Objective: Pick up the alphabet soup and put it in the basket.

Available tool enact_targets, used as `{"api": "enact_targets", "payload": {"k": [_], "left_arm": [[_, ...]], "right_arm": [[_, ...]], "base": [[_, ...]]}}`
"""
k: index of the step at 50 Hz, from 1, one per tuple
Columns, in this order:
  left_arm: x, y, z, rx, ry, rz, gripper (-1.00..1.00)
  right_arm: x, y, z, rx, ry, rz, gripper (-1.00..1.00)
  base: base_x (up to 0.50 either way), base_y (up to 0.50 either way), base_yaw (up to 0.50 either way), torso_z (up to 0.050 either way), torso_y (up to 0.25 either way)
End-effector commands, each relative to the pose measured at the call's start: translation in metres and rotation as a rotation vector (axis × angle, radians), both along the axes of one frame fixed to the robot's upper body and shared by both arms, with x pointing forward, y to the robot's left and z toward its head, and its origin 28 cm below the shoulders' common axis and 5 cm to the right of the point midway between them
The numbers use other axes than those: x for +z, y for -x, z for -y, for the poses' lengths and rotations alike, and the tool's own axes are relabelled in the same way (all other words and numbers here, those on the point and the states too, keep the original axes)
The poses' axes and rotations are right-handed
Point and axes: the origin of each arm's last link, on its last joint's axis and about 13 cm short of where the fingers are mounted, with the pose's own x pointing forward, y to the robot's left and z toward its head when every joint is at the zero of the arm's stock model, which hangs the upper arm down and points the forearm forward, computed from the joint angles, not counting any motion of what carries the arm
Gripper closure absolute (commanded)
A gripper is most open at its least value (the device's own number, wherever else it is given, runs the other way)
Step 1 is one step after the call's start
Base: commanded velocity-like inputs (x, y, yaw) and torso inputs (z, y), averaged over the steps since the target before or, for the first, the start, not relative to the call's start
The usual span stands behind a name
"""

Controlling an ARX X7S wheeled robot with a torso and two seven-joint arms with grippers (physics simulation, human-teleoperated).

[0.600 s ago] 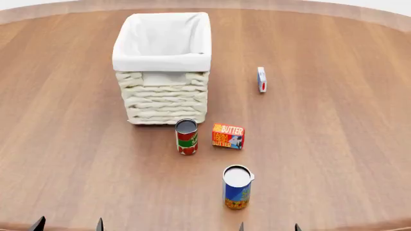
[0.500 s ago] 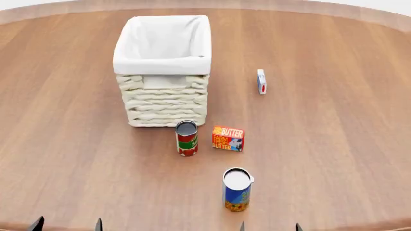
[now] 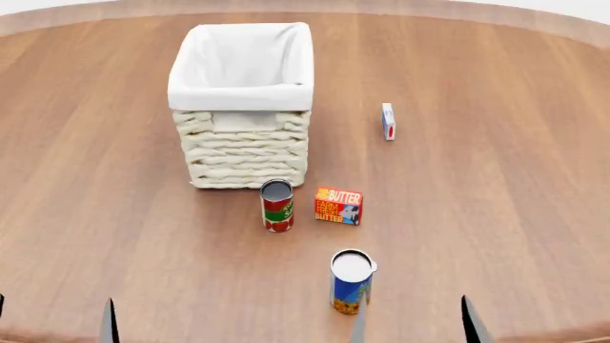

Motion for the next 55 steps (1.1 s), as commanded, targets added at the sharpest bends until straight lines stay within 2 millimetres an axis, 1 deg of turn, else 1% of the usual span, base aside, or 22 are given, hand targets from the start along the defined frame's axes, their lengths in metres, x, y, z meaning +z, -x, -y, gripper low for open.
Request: {"api": "enact_targets", "payload": {"k": [1, 5, 12, 27, 55], "left_arm": [[0.0445, 0.0373, 0.0051, 0.012, -0.026, 0.16, -1.0], [0.0466, 0.0407, 0.0051, 0.008, -0.026, 0.177, -1.0], [0.0424, 0.0368, 0.0044, 0.003, -0.025, 0.163, -1.0], [0.0399, 0.0346, 0.0052, -0.011, -0.029, 0.148, -1.0], [0.0373, 0.0319, 0.0056, -0.012, -0.031, 0.133, -1.0]], "right_arm": [[0.0424, 0.0325, -0.0038, 0.031, 0.006, 0.166, -1.0], [0.0462, 0.0347, -0.0033, 0.036, 0.003, 0.177, -1.0], [0.0447, 0.0316, -0.0032, 0.042, -0.013, 0.148, -1.0], [0.0409, 0.0276, -0.0044, 0.046, -0.017, 0.127, -1.0], [0.0373, 0.0263, -0.0038, 0.053, -0.024, 0.113, -1.0]], "base": [[0.0, 0.0, 0.0, 0.0, 0.0], [0.0, 0.0, 0.0, 0.0, 0.0], [0.04, 0.0, 0.0, 0.0, 0.0], [0.5, 0.0, 0.0, 0.0, 0.0], [0.5, 0.0, 0.0, 0.0, 0.0]]}}
